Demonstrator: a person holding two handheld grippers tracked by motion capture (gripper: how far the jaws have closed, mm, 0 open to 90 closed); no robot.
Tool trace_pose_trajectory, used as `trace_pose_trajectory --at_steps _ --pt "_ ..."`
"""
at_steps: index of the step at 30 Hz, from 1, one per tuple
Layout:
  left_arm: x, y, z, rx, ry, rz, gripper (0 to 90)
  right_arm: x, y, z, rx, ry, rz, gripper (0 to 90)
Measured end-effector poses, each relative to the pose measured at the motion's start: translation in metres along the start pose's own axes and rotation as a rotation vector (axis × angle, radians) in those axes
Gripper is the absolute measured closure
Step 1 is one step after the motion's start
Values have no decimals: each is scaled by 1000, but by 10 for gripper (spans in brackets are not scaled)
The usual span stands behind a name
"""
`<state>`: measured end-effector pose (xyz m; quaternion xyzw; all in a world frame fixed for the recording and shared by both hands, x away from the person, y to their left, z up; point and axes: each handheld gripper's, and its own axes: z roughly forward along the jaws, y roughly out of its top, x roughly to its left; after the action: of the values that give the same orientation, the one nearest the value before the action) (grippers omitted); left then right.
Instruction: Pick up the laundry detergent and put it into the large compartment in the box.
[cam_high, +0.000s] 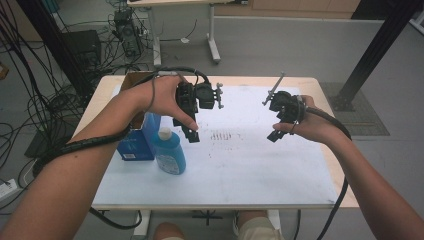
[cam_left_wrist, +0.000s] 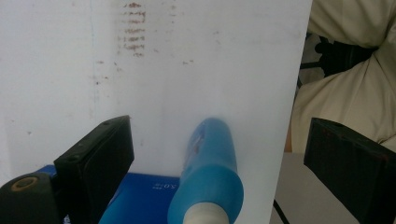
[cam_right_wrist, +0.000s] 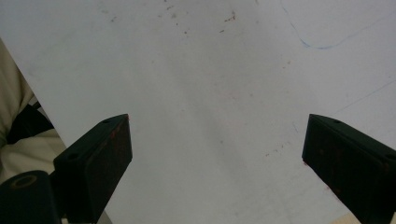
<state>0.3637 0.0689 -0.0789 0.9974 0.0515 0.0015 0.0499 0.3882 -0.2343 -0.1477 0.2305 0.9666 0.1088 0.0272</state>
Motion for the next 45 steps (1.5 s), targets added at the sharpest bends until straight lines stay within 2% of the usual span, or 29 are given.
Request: trace_pose_trajectory --at_steps 12,18,27,35,38,40,45 --pt "-3 -14 -1 13 22 -1 81 3 2 -1 -3 -4 1 85" --pt "-9 -27 -1 3 57 19 73 4 3 0 0 -3 1 85" --pt "-11 -41 0 11 70 44 59 5 3 -1 0 -5 10 85" --pt "-11 -50 4 20 65 47 62 4 3 0 4 -5 15 87" --pt "-12 -55 3 10 70 67 63 4 2 0 5 -5 15 86" --pt "-10 -58 2 2 56 82 67 5 2 -1 5 -6 17 89" --pt "-9 -63 8 26 52 93 63 4 -1 -2 0 -9 25 89"
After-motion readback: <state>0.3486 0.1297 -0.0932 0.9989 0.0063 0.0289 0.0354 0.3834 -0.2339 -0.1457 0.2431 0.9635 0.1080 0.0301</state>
